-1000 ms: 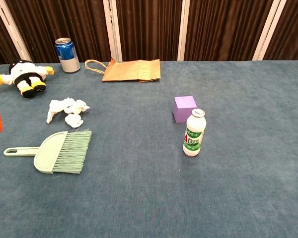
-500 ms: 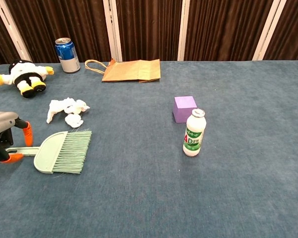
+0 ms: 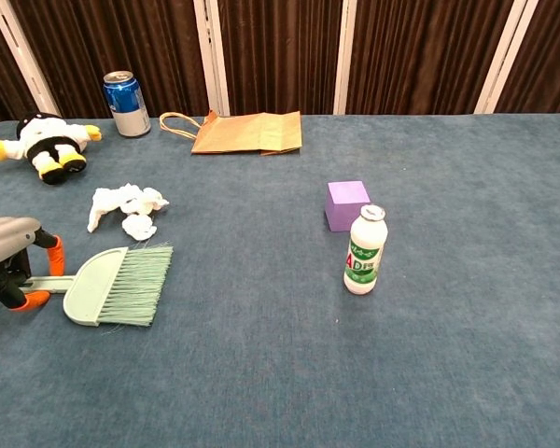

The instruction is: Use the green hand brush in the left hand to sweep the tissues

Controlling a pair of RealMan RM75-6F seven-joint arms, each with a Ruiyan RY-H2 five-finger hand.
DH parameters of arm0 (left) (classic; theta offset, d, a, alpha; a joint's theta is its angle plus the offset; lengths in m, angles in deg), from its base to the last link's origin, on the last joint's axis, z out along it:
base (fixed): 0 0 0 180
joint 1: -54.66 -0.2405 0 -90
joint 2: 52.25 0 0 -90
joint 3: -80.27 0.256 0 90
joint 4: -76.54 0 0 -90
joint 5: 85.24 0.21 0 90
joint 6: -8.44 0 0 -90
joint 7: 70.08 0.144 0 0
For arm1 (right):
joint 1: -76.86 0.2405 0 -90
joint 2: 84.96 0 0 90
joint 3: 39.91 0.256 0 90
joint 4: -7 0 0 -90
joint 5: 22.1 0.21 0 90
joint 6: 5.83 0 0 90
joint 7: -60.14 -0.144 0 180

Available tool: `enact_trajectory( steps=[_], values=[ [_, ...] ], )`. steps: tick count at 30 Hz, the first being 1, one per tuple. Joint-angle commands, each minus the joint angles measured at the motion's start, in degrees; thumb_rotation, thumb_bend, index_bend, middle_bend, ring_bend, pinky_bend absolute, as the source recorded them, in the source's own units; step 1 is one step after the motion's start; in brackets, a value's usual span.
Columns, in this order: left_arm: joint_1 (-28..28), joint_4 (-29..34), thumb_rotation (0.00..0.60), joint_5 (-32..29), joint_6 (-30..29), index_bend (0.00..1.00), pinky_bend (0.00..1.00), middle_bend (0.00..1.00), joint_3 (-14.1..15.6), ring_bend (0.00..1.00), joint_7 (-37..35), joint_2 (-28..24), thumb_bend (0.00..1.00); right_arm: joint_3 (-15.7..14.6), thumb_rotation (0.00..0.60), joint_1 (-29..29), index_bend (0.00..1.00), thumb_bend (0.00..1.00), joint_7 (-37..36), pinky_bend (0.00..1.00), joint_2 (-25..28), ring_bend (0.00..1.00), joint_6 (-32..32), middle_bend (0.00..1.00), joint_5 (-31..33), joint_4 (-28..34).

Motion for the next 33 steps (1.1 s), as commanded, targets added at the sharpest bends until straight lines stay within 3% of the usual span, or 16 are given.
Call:
enact_trajectory(
  steps=[1, 8, 16, 23, 33],
  values=[
    [-0.22, 1.24, 0.600, 1.54, -1.15, 0.69, 1.00, 1.00, -0.09, 1.00, -1.43, -0.56, 0.71, 0.01, 0.600, -0.03, 0.00, 0.32, 0.03, 0.01, 0.02, 0.00, -0.10, 0.00, -0.04, 0.00],
    [0.81, 9.08, 0.600, 3.98, -4.53, 0.73, 1.00, 1.00, -3.74, 1.00, -2.30, -5.54, 0.72, 0.00, 0.600, 0.01, 0.00, 0.32, 0.13, 0.01, -0.05, 0.00, -0.04, 0.00, -0.10, 0.07],
    [6.08, 14.52, 0.600, -1.06, -5.36, 0.72, 1.00, 1.00, -10.54, 1.00, 2.31, -8.25, 0.72, 0.09, 0.600, 0.08, 0.00, 0.32, -0.32, 0.01, 0.05, 0.00, 0.26, 0.00, 0.26, 0.15],
    [14.68, 7.53, 0.600, -12.09, -2.90, 0.72, 1.00, 1.00, -14.44, 1.00, 8.77, -3.58, 0.72, 0.34, 0.600, 0.29, 0.00, 0.32, -1.19, 0.01, 0.20, 0.00, 1.15, 0.00, 1.37, 0.23],
    [21.75, -7.23, 0.600, -19.25, 1.33, 0.72, 1.00, 1.00, -13.49, 1.00, 11.45, 4.22, 0.73, 0.66, 0.600, 0.42, 0.00, 0.32, -2.42, 0.01, 0.62, 0.00, 2.07, 0.00, 2.74, 0.51]
  ],
)
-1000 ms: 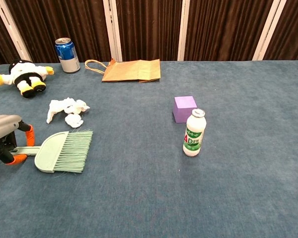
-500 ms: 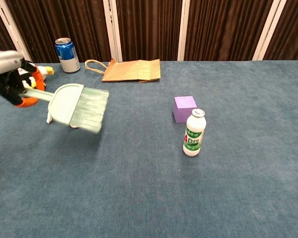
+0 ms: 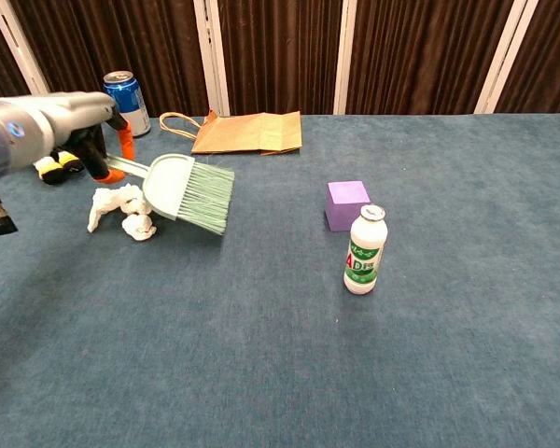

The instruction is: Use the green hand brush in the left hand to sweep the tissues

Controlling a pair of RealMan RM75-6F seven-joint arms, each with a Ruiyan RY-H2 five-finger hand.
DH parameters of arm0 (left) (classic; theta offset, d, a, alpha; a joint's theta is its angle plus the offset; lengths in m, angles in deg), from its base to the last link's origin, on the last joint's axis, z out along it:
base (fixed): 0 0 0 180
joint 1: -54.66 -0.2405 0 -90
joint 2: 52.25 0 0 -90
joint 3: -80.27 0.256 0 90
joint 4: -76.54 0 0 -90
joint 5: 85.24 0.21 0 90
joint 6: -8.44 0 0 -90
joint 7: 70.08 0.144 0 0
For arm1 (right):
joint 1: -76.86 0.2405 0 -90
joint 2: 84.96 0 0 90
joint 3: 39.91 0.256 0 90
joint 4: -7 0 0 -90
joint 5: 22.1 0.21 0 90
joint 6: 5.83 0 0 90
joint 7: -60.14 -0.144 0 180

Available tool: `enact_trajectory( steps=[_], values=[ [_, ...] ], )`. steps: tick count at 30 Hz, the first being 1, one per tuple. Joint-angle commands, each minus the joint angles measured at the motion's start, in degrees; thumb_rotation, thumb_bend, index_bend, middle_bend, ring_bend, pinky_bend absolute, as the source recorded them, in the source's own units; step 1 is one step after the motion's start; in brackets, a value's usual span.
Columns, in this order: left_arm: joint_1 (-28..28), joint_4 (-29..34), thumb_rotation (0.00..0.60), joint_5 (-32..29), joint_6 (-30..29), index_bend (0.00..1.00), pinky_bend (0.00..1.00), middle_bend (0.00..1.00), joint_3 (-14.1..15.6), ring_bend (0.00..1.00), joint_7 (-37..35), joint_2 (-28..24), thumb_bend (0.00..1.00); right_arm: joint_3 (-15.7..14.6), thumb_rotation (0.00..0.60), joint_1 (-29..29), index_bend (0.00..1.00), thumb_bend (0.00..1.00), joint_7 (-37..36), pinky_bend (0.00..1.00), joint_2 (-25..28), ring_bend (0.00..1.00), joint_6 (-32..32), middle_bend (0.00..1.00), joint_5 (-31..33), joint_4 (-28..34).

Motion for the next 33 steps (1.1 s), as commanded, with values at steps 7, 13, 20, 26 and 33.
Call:
enact_trajectory(
  steps=[7, 13, 20, 26, 33],
  values=[
    [1.61, -9.27, 0.600, -4.19, 3.21, 0.72, 1.00, 1.00, 3.44, 1.00, 0.56, 2.47, 0.73, -0.30, 0.600, 0.02, 0.00, 0.32, 0.12, 0.01, 0.28, 0.00, 0.31, 0.00, -0.16, 0.30],
    [-3.27, -4.88, 0.600, -3.73, 0.64, 0.72, 1.00, 1.00, 6.56, 1.00, -0.44, -5.92, 0.73, -0.51, 0.600, -0.34, 0.00, 0.32, 0.20, 0.01, 0.80, 0.00, -0.49, 0.00, -0.79, 0.78],
    [-10.92, 1.84, 0.600, -1.31, -1.06, 0.73, 1.00, 1.00, 9.69, 1.00, -5.57, -20.49, 0.73, -0.85, 0.600, -0.77, 0.00, 0.32, 1.76, 0.01, 0.59, 0.00, -1.55, 0.00, -1.78, 1.06],
    [-14.74, 3.86, 0.600, 0.69, 0.36, 0.73, 1.00, 1.00, 9.31, 1.00, -12.79, -28.20, 0.73, -0.78, 0.600, -0.81, 0.00, 0.32, 2.55, 0.01, 0.22, 0.00, -1.70, 0.00, -1.79, 1.03],
    [-14.67, 8.85, 0.600, 7.67, -0.19, 0.73, 1.00, 1.00, 6.33, 1.00, -21.06, -28.40, 0.73, -0.56, 0.600, -0.44, 0.00, 0.32, 2.76, 0.01, -0.10, 0.00, -1.09, 0.00, -1.49, 0.92]
  ],
)
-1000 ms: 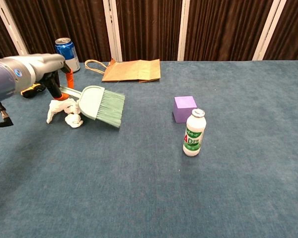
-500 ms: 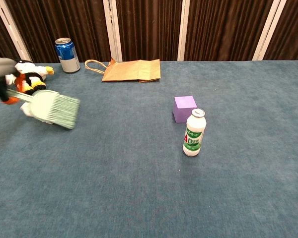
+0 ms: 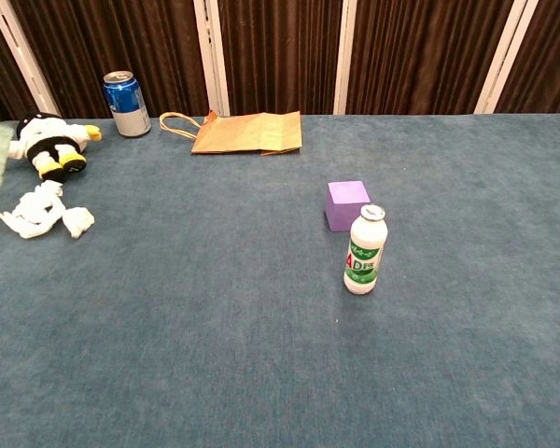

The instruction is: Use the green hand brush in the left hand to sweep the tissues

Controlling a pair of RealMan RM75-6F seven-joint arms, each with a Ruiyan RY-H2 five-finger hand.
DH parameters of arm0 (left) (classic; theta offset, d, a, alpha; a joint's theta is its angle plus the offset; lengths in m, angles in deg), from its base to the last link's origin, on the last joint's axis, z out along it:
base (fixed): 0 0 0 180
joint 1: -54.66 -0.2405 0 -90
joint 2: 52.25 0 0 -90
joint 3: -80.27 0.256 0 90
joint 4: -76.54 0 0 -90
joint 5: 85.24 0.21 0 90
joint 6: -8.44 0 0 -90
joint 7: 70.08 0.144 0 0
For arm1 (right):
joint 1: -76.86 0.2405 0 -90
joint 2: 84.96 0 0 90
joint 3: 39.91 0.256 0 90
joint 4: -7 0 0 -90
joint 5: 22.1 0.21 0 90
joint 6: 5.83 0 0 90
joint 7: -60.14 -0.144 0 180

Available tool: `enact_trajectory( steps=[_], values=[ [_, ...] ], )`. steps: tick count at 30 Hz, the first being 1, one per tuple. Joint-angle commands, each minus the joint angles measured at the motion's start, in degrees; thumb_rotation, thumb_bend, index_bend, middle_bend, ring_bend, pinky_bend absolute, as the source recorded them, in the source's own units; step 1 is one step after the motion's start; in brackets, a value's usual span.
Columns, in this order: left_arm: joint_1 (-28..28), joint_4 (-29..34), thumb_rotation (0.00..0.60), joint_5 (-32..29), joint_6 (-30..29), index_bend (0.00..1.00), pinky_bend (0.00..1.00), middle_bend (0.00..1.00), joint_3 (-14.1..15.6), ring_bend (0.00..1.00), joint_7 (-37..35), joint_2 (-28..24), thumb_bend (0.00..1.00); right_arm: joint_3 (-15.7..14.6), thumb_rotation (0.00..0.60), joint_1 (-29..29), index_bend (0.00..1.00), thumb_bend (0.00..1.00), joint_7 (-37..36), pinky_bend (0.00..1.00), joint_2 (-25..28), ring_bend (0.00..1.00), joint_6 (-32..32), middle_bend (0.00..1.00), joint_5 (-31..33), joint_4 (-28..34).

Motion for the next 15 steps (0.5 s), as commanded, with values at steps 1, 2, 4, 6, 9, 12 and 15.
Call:
enact_trajectory(
  steps=[1, 2, 4, 6, 9, 12, 15],
  values=[
    [0.55, 3.96, 0.600, 4.80, -0.52, 0.73, 1.00, 1.00, -1.34, 1.00, -2.72, 1.08, 0.73, 0.08, 0.600, 0.13, 0.00, 0.32, -0.07, 0.01, -0.09, 0.00, 0.20, 0.00, 0.11, -0.11],
    [0.99, 4.51, 0.600, 5.24, -0.55, 0.72, 1.00, 1.00, -1.23, 1.00, -2.38, 1.78, 0.73, 0.11, 0.600, 0.16, 0.00, 0.32, -0.12, 0.01, -0.10, 0.00, 0.25, 0.00, 0.15, -0.15],
    [2.23, 5.37, 0.600, 5.52, -0.66, 0.72, 1.00, 1.00, -0.73, 1.00, -0.82, 3.90, 0.73, 0.15, 0.600, 0.20, 0.00, 0.32, -0.27, 0.01, -0.10, 0.00, 0.35, 0.00, 0.27, -0.21],
    [3.77, 5.55, 0.600, 5.21, -0.97, 0.72, 1.00, 1.00, 0.26, 1.00, 1.84, 7.03, 0.73, 0.18, 0.600, 0.20, 0.00, 0.32, -0.44, 0.01, -0.08, 0.00, 0.36, 0.00, 0.35, -0.27],
    [5.27, 4.61, 0.600, 4.65, -1.28, 0.73, 1.00, 1.00, 1.97, 1.00, 5.04, 11.24, 0.73, 0.20, 0.600, 0.07, 0.00, 0.32, -0.70, 0.01, 0.02, 0.00, 0.17, 0.00, 0.39, -0.26],
    [5.80, 3.03, 0.600, 3.68, -1.95, 0.73, 1.00, 1.00, 3.53, 1.00, 7.15, 14.57, 0.73, 0.26, 0.600, -0.11, 0.00, 0.32, -0.99, 0.01, 0.23, 0.00, -0.11, 0.00, 0.53, -0.22],
    [5.14, 1.52, 0.600, 2.82, -2.61, 0.73, 1.00, 1.00, 4.18, 1.00, 6.81, 15.59, 0.73, 0.29, 0.600, -0.33, 0.00, 0.32, -1.43, 0.01, 0.56, 0.00, -0.37, 0.00, 0.67, -0.17]
  ],
)
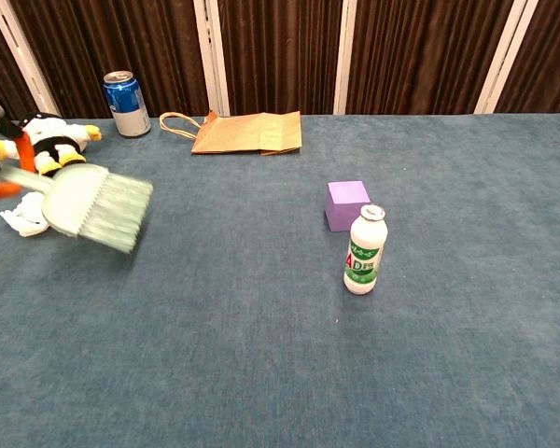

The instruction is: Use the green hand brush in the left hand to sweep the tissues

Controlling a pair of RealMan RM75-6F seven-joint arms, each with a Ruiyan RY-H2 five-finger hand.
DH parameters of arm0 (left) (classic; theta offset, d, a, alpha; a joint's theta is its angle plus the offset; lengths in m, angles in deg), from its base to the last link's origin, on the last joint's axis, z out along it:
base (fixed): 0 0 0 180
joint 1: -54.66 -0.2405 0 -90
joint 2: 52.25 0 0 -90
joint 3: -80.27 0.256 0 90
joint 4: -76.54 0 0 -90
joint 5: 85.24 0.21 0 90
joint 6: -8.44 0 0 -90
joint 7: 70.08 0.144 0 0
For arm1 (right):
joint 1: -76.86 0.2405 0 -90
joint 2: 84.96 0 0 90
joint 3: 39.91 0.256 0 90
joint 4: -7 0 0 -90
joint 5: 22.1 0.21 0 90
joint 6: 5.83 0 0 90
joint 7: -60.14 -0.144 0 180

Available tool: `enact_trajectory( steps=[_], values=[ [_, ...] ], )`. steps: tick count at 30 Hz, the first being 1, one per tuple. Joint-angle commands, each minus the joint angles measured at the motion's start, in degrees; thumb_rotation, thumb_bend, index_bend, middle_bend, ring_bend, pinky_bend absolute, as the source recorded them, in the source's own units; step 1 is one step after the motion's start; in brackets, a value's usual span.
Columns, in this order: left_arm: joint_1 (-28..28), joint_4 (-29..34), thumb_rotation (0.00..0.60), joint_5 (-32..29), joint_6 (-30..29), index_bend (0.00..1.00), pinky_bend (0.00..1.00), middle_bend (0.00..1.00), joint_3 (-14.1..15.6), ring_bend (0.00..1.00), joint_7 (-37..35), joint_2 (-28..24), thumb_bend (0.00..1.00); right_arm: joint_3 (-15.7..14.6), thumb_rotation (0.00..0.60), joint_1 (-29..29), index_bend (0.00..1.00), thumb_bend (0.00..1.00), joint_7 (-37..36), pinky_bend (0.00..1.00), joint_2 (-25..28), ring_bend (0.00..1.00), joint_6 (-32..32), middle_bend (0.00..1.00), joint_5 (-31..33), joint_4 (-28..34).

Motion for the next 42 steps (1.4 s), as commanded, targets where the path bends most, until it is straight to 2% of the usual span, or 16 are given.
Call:
enact_trajectory(
  steps=[1, 9, 16, 24, 31, 33, 40, 42],
  values=[
    [-0.50, -2.33, 0.600, -1.56, -0.79, 0.73, 1.00, 1.00, 1.20, 1.00, -0.35, 0.96, 0.73, 0.01, 0.600, -0.18, 0.00, 0.32, -0.23, 0.01, 0.24, 0.00, -0.23, 0.00, 0.07, 0.04],
    [-4.28, -8.21, 0.600, -3.98, 1.39, 0.73, 1.00, 1.00, 1.48, 1.00, -5.52, -4.55, 0.73, -0.16, 0.600, -0.58, 0.00, 0.32, 0.17, 0.01, 0.50, 0.00, -0.79, 0.00, -0.15, 0.38],
    [-8.82, -11.30, 0.600, -2.67, 4.33, 0.73, 1.00, 1.00, 0.65, 1.00, -14.28, -13.10, 0.73, -0.37, 0.600, -0.75, 0.00, 0.32, 1.08, 0.01, 0.39, 0.00, -1.13, 0.00, -0.68, 0.77],
    [-12.85, -6.00, 0.600, 5.06, 3.43, 0.72, 1.00, 1.00, -1.27, 1.00, -25.16, -19.95, 0.73, -0.33, 0.600, -0.66, 0.00, 0.32, 1.54, 0.01, 0.15, 0.00, -1.11, 0.00, -0.93, 0.78],
    [-14.52, 2.37, 0.600, 15.30, 0.82, 0.68, 1.00, 1.00, 0.68, 1.00, -27.62, -20.34, 0.71, -0.17, 0.600, -0.49, 0.00, 0.32, 1.46, 0.01, 0.17, 0.00, -0.89, 0.00, -0.82, 0.62],
    [-14.85, 5.14, 0.600, 18.66, 0.20, 0.63, 1.00, 1.00, 2.21, 1.00, -26.87, -19.30, 0.67, -0.17, 0.600, -0.50, 0.00, 0.32, 1.35, 0.01, 0.20, 0.00, -0.84, 0.00, -0.74, 0.64],
    [-16.33, 11.69, 0.600, 25.89, -0.25, 0.48, 1.00, 0.96, 8.93, 0.97, -21.07, -14.10, 0.39, -0.09, 0.600, -0.52, 0.00, 0.32, 1.13, 0.01, 0.24, 0.00, -0.80, 0.00, -0.57, 0.56],
    [-16.93, 12.01, 0.600, 26.63, -0.77, 0.42, 1.00, 0.96, 10.46, 0.97, -19.08, -12.28, 0.25, -0.07, 0.600, -0.55, 0.00, 0.32, 1.07, 0.01, 0.26, 0.00, -0.83, 0.00, -0.54, 0.57]
  ],
)
